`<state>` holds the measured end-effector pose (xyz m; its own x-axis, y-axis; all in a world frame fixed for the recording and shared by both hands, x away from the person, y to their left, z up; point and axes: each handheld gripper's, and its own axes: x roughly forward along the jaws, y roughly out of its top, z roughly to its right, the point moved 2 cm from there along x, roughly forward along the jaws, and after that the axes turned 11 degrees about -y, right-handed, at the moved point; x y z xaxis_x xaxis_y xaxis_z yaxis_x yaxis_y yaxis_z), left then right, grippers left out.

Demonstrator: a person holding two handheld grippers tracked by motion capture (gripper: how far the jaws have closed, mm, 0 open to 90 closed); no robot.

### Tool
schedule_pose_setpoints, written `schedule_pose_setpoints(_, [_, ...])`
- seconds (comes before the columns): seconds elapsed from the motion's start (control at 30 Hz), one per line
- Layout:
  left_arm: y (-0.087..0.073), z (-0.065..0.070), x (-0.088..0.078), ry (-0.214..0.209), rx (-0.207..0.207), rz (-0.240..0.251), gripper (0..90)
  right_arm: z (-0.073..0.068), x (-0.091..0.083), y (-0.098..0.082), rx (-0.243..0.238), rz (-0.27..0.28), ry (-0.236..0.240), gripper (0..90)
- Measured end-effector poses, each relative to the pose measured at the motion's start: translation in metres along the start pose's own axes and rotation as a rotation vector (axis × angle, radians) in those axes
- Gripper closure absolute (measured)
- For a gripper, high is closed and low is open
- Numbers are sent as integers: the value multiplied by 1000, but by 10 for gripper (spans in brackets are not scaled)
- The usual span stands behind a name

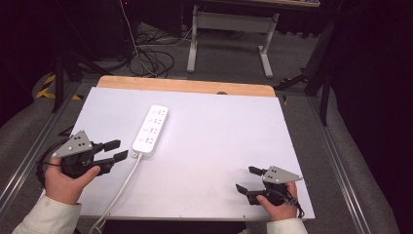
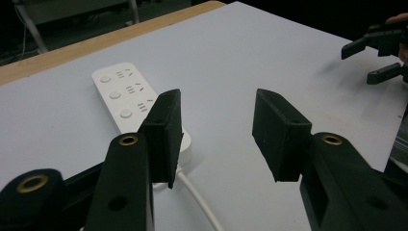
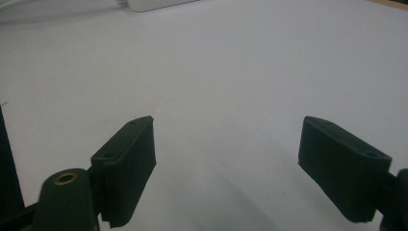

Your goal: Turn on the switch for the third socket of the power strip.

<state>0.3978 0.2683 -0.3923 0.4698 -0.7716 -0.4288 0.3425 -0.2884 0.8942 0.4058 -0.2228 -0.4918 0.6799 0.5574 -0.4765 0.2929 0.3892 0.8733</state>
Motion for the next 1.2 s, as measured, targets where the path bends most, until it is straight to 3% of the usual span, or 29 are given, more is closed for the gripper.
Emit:
schedule_pose_setpoints(0.17, [10, -8, 7, -13, -51, 6, 541, -1, -1, -1, 2, -2, 1, 210])
schedule_pose_setpoints(0.27, [14, -11, 12, -17, -61, 6, 540, -1, -2, -1, 4, -2, -1, 209])
schedule_pose_setpoints(0.33, [18, -14, 15, -7, -45, 6, 540, 0, -2, -2, 4, -1, -2, 210])
schedule_pose_setpoints(0.87, [39, -39, 40, 4, -82, 9, 635, 0, -9, -8, 16, -7, -19, 209])
schedule_pose_setpoints(1.2, [48, -58, 58, 60, -103, -29, 636, 0, -11, -10, 17, -11, -24, 208])
